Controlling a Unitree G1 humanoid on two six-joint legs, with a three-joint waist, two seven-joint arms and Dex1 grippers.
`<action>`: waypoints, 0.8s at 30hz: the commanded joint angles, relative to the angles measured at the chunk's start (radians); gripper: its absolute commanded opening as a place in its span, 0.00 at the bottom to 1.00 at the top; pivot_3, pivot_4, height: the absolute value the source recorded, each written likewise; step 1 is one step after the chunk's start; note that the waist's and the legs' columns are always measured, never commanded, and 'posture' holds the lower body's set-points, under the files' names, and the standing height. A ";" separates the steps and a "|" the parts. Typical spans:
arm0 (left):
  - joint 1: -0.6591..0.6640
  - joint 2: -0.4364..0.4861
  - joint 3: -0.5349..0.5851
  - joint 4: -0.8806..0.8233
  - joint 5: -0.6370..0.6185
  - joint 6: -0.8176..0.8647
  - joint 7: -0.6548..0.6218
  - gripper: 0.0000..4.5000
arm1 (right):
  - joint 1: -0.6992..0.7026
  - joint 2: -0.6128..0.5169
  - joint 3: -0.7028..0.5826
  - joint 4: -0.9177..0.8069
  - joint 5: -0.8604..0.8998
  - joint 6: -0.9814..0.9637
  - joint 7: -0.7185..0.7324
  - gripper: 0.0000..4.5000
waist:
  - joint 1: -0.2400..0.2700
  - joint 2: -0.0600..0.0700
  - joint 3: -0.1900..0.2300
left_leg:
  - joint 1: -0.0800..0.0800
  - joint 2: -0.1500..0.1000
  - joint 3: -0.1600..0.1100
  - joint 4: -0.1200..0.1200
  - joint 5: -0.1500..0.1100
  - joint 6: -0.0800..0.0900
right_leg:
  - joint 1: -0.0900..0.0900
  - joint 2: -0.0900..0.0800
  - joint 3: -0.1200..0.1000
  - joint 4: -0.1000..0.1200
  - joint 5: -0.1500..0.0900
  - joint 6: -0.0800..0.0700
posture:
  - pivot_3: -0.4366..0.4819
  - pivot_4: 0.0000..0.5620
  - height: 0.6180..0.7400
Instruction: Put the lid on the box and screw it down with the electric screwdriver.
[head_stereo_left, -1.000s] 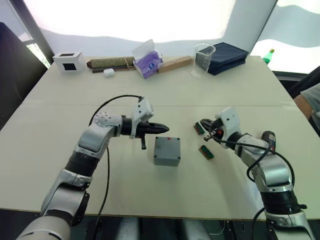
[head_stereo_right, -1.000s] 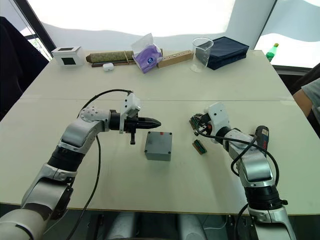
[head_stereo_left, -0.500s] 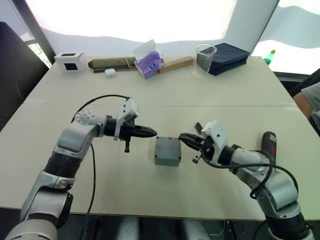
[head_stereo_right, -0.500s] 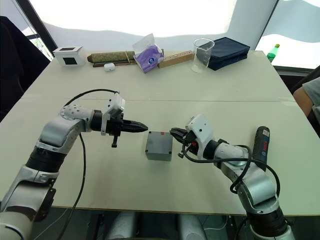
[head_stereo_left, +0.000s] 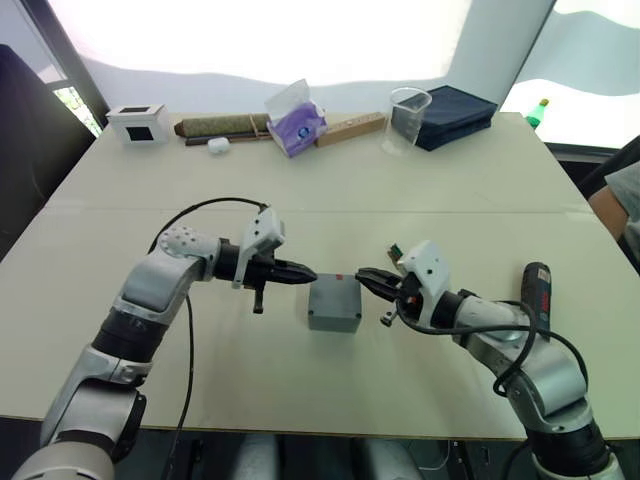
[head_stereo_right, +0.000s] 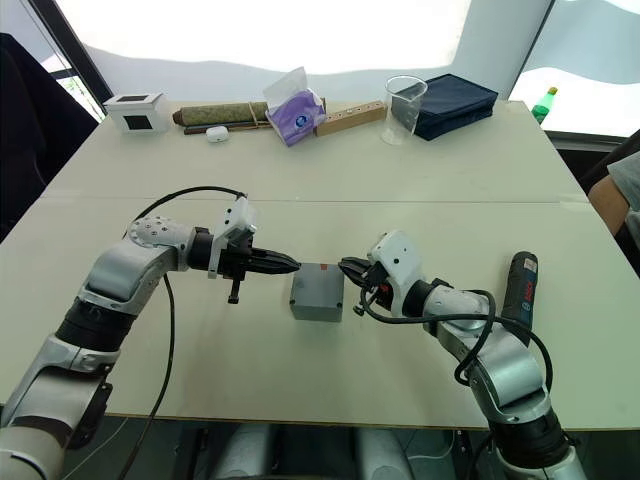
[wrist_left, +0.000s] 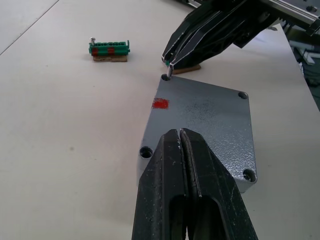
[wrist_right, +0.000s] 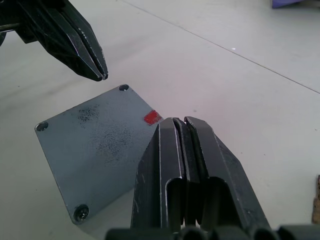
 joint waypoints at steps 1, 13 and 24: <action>0.001 0.005 0.000 -0.017 0.005 -0.014 -0.001 0.00 | -0.015 0.006 0.002 -0.008 -0.004 -0.023 0.000 0.02 | 0.000 0.000 0.000 | 0.000 0.000 0.000 0.000 0.000 0.000 | 0.000 0.000 0.000 0.000 0.000 0.000 | 0.48 0.27 0.97; -0.003 -0.003 0.004 -0.009 0.009 -0.015 0.000 0.00 | -0.003 -0.010 0.020 0.017 -0.027 -0.031 0.015 0.09 | 0.000 0.000 0.000 | 0.000 0.000 0.000 0.000 0.000 0.000 | 0.000 0.000 0.000 0.000 0.000 0.000 | 0.48 0.27 0.97; -0.051 -0.041 0.039 0.028 -0.025 0.010 0.025 0.00 | -0.001 -0.032 -0.095 -0.047 0.022 -0.005 -0.002 0.66 | 0.000 0.000 0.000 | 0.000 0.000 0.000 0.000 0.000 0.000 | 0.000 0.000 0.000 0.000 0.000 0.000 | 0.48 0.27 0.97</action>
